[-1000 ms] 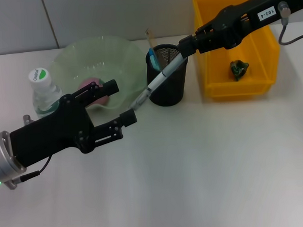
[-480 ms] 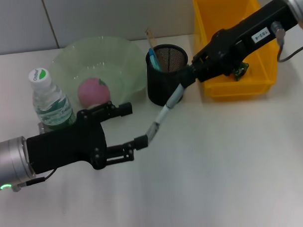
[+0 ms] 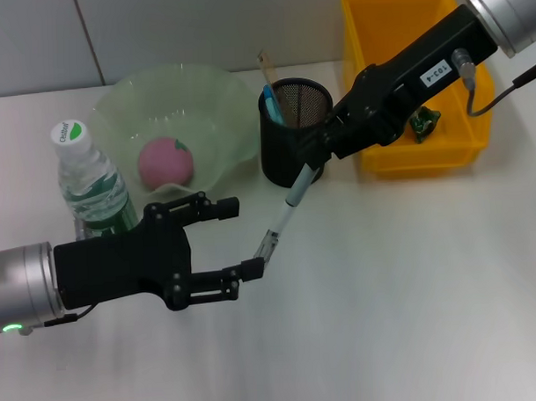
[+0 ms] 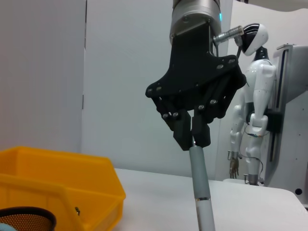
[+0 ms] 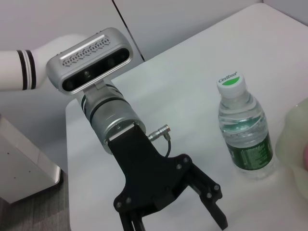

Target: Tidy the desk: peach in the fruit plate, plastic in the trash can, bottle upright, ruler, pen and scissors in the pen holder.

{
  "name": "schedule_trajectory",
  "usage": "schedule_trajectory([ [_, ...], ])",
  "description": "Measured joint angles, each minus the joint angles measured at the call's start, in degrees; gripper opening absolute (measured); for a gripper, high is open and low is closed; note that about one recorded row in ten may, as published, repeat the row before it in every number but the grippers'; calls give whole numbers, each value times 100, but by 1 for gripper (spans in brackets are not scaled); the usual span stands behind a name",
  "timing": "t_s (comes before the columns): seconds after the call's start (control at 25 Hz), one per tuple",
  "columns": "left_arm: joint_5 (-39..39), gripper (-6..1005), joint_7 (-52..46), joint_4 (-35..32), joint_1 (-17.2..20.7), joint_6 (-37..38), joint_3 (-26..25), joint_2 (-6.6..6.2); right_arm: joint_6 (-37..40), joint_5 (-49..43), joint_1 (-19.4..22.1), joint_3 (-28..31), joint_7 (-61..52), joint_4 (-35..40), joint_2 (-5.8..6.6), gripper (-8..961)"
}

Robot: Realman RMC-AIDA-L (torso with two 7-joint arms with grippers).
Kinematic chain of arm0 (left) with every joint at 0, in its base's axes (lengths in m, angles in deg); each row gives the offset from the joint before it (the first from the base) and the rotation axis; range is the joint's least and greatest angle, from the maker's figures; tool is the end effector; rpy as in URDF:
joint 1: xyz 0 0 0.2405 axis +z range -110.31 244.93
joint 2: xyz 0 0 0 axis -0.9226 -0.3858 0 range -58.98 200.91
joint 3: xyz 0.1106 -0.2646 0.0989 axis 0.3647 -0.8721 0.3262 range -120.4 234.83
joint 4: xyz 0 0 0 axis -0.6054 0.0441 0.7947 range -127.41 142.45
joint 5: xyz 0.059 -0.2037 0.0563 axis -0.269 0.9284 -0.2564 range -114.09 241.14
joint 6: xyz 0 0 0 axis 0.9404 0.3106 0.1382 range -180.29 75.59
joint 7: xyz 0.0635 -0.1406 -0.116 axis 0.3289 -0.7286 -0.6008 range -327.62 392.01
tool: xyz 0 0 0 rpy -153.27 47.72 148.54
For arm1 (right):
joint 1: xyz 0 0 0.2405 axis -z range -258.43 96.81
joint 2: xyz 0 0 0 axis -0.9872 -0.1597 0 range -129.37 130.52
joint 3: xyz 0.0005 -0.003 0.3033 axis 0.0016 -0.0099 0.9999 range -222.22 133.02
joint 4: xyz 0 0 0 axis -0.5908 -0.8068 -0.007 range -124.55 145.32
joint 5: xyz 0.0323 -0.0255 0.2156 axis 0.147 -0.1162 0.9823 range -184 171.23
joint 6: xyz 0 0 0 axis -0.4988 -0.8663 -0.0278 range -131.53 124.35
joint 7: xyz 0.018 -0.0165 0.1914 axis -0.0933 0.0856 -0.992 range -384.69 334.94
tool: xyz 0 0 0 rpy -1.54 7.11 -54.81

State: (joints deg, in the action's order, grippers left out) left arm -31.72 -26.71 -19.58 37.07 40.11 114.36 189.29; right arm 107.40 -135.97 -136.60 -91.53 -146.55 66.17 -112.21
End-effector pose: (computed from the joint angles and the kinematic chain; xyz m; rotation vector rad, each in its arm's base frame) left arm -0.2451 0.3416 -0.0999 -2.8310 -0.2150 -0.9601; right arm 0.1225 0.4266 -0.0024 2.9851 -0.6546 -0.1022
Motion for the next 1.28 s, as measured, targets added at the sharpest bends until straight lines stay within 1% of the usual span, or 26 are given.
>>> schedule_trajectory([
  [0.32,-4,814,-265,-29,-108,-64,184,16,-32,-5,12,-55,2,-54,-58,88],
  [0.4,-4,814,-369,-33,-163,-82,230,22,-64,-6,9,-146,7,-70,-70,88],
  [0.48,-4,814,-496,-76,-222,-137,319,28,-144,-6,8,-358,9,-77,-90,88],
  [0.72,-3,815,-575,-121,-266,-211,462,41,-223,0,1,-533,12,-86,-102,88],
  [0.88,-3,812,-726,-130,-352,-325,691,42,-227,7,-8,-618,37,-86,-120,88],
  [1.24,-3,805,-941,-145,-423,-501,830,49,-224,-7,-35,-681,57,-85,-147,88],
  [1.28,-3,804,-1004,-158,-439,-589,946,50,-221,-8,-47,-715,57,-85,-147,87],
])
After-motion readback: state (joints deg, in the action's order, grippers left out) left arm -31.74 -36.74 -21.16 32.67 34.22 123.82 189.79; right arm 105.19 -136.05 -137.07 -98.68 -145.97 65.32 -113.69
